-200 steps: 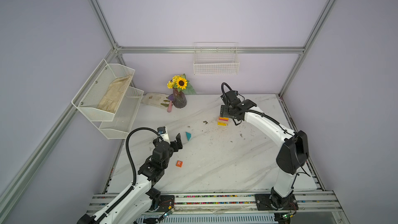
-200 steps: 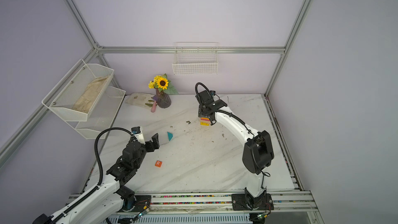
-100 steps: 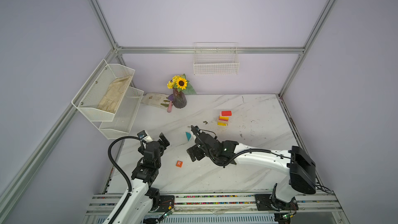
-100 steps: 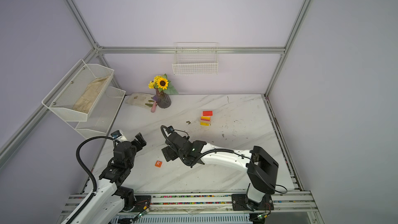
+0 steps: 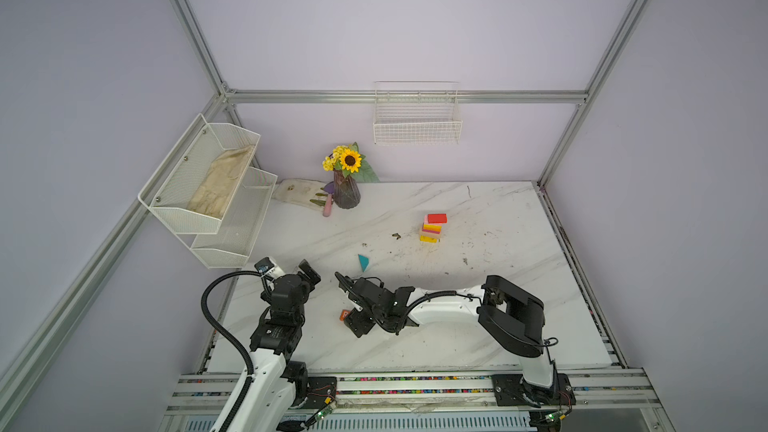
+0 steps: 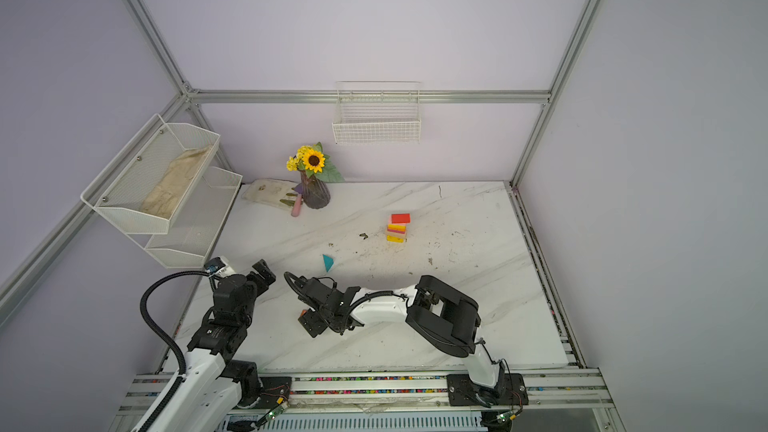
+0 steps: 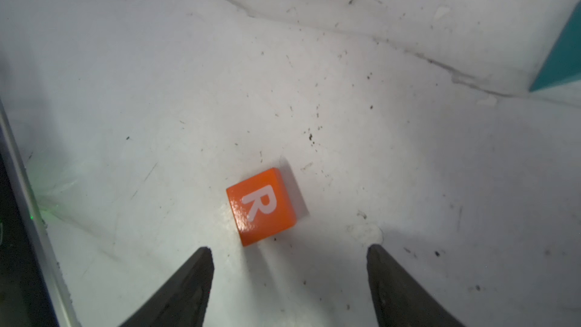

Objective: Build the wood block tower
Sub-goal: 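Move the right gripper toward the robot and lower it over the orange R cube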

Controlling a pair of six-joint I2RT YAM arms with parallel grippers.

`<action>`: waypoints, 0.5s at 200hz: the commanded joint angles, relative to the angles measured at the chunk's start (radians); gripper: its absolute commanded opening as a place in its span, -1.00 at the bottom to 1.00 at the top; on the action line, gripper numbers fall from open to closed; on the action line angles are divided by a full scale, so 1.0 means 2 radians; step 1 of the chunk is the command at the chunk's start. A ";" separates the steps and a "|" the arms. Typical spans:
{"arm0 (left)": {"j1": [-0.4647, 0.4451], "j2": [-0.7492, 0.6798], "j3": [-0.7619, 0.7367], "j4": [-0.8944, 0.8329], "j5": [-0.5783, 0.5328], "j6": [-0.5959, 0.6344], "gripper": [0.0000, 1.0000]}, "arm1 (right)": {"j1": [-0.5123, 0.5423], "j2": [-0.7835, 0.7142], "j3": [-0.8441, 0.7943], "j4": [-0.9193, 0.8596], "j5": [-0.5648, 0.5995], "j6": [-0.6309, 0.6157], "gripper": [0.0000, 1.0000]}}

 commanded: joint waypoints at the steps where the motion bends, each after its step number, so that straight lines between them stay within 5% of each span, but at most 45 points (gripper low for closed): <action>1: 0.005 -0.003 -0.018 0.014 0.004 -0.007 1.00 | -0.001 0.014 0.016 0.008 -0.010 -0.024 0.55; 46: 0.004 -0.001 -0.018 0.015 0.005 -0.006 0.95 | -0.001 0.052 0.047 -0.010 -0.014 -0.033 0.37; 100: 0.005 -0.002 -0.019 0.016 0.007 -0.006 0.95 | -0.001 0.048 0.048 -0.022 -0.004 -0.032 -0.13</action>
